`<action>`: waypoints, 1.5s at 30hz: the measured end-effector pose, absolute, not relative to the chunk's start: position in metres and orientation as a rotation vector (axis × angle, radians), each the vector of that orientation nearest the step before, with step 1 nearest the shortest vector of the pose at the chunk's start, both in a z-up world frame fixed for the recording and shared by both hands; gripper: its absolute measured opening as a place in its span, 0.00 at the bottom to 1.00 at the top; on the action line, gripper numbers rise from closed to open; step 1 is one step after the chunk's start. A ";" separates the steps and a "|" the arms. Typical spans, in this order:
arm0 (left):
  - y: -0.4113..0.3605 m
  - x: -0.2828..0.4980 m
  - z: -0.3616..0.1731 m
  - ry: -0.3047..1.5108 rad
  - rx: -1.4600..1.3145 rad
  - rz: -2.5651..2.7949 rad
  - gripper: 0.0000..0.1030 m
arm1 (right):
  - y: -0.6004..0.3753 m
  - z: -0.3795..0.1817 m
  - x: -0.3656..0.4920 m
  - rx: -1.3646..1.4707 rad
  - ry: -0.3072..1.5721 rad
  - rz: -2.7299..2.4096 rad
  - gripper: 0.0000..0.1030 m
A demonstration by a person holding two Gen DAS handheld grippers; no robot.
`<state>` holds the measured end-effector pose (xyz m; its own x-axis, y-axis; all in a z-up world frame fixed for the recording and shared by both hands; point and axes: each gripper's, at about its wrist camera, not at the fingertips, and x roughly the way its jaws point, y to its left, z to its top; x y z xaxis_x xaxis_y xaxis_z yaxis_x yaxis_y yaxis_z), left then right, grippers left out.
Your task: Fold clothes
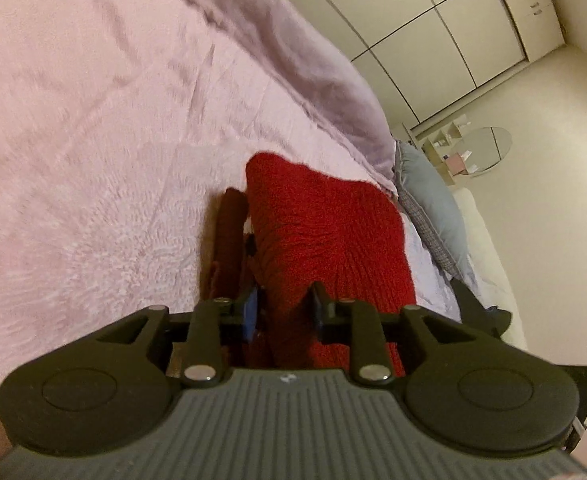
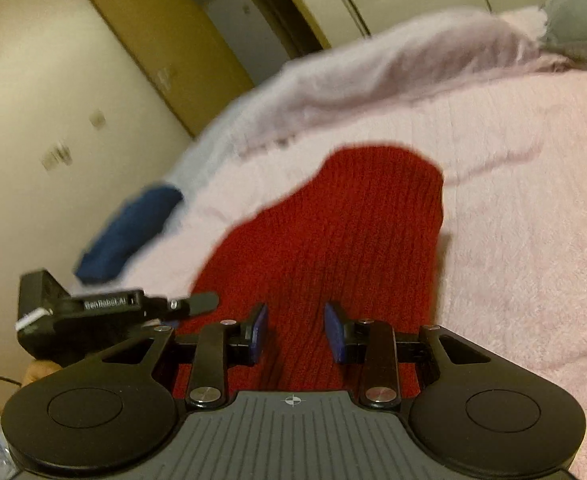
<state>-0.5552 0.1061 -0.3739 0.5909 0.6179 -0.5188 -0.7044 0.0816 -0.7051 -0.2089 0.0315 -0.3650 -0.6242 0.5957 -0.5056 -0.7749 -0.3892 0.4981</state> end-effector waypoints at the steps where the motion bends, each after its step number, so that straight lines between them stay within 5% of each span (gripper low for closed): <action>1: 0.098 -0.557 -0.368 0.097 -1.095 1.003 0.24 | 0.021 -0.363 -0.202 -0.300 0.874 2.065 0.34; 16: -0.009 -0.535 -0.348 0.124 -0.942 1.013 0.48 | -0.094 -0.389 -0.199 -0.548 0.507 2.096 0.35; 18: -0.002 -0.529 -0.353 0.149 -0.918 1.038 0.38 | -0.092 -0.396 -0.217 -0.624 0.370 2.058 0.35; 19: 0.002 -0.529 -0.355 0.151 -0.904 1.031 0.08 | -0.092 -0.396 -0.223 -0.634 0.337 2.050 0.35; 21: 0.005 -0.536 -0.358 0.100 -0.919 1.027 0.04 | -0.090 -0.396 -0.233 -0.644 0.285 2.039 0.13; 25: 0.000 -0.558 -0.366 0.060 -0.951 1.063 0.04 | -0.094 -0.391 -0.234 -0.622 0.254 2.035 0.11; 32: -0.002 -0.544 -0.384 0.197 -0.942 1.110 0.08 | -0.086 -0.416 -0.236 -0.722 0.303 2.016 0.14; 36: -0.003 -0.540 -0.367 0.302 -0.930 1.152 0.28 | -0.085 -0.404 -0.228 -0.802 0.366 2.024 0.25; 45: -0.010 -0.515 -0.341 0.454 -0.865 1.233 0.29 | -0.074 -0.378 -0.193 -0.594 0.705 1.982 0.31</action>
